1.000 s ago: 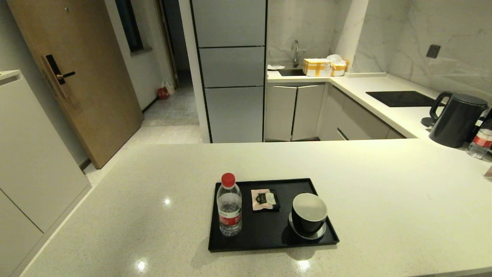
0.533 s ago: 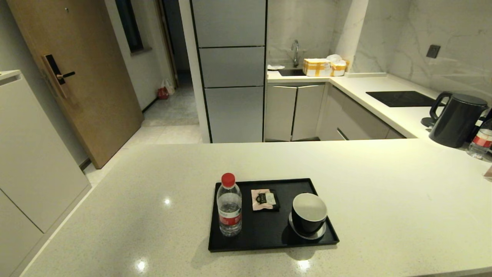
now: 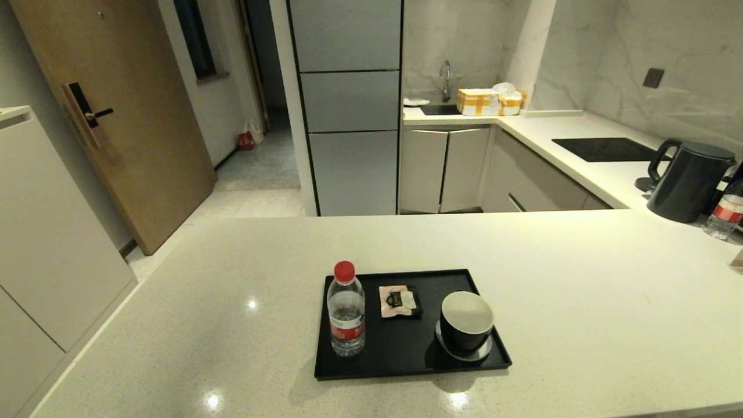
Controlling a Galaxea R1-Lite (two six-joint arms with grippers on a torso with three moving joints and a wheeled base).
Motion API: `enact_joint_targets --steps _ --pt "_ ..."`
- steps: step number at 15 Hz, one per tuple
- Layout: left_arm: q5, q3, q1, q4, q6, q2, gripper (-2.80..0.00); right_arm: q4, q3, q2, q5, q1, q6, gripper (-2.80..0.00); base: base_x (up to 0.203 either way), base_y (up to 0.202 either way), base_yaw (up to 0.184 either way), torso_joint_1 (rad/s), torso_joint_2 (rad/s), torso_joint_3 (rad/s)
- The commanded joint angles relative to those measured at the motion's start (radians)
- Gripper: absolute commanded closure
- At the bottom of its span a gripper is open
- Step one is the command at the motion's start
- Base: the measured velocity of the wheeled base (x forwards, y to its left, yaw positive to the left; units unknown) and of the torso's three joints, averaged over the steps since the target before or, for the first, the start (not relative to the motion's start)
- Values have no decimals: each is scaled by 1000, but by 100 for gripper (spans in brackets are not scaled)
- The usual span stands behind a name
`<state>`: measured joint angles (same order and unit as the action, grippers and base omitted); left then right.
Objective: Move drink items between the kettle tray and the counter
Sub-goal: Pick up the tea cup
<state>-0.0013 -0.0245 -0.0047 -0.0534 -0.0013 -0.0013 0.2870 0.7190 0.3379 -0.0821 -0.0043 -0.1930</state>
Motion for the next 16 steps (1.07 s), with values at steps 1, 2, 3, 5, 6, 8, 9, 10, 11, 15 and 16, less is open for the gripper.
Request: enact_joint_targets --steps 1,2,3,5,6,8,9,10,11,15,16 --pt "0 0 0 0 0 0 0 315 205 313 -89 4 -34 0 0 0 0 0 0 0" --pt "0 0 0 0 0 0 0 353 209 384 -150 5 -42 0 0 0 0 0 0 0" --pt "0 0 0 0 0 0 0 344 176 426 -184 7 -42 0 0 0 0 0 0 0" --pt "0 0 0 0 -1 0 0 209 -8 509 -223 10 -7 0 0 0 0 0 0 0" --pt "0 0 0 0 0 0 0 113 -97 568 -234 13 18 0 0 0 0 0 0 0" --pt "0 0 0 0 0 0 0 -70 -201 697 -251 24 67 0 0 0 0 0 0 0" --pt "0 0 0 0 0 0 0 -120 -222 760 -261 35 84 0 0 0 0 0 0 0" --pt "0 0 -1 0 -1 0 0 -155 -233 823 -267 47 104 0 0 0 0 0 0 0" --pt "0 0 0 0 0 0 0 -196 -240 891 -271 59 131 0 0 0 0 0 0 0" --pt "0 0 0 0 0 0 0 -457 -304 1118 -287 169 199 0 0 0 0 0 0 0" --pt "0 0 0 0 -1 0 0 -561 -334 1185 -289 189 213 0 0 0 0 0 0 0"
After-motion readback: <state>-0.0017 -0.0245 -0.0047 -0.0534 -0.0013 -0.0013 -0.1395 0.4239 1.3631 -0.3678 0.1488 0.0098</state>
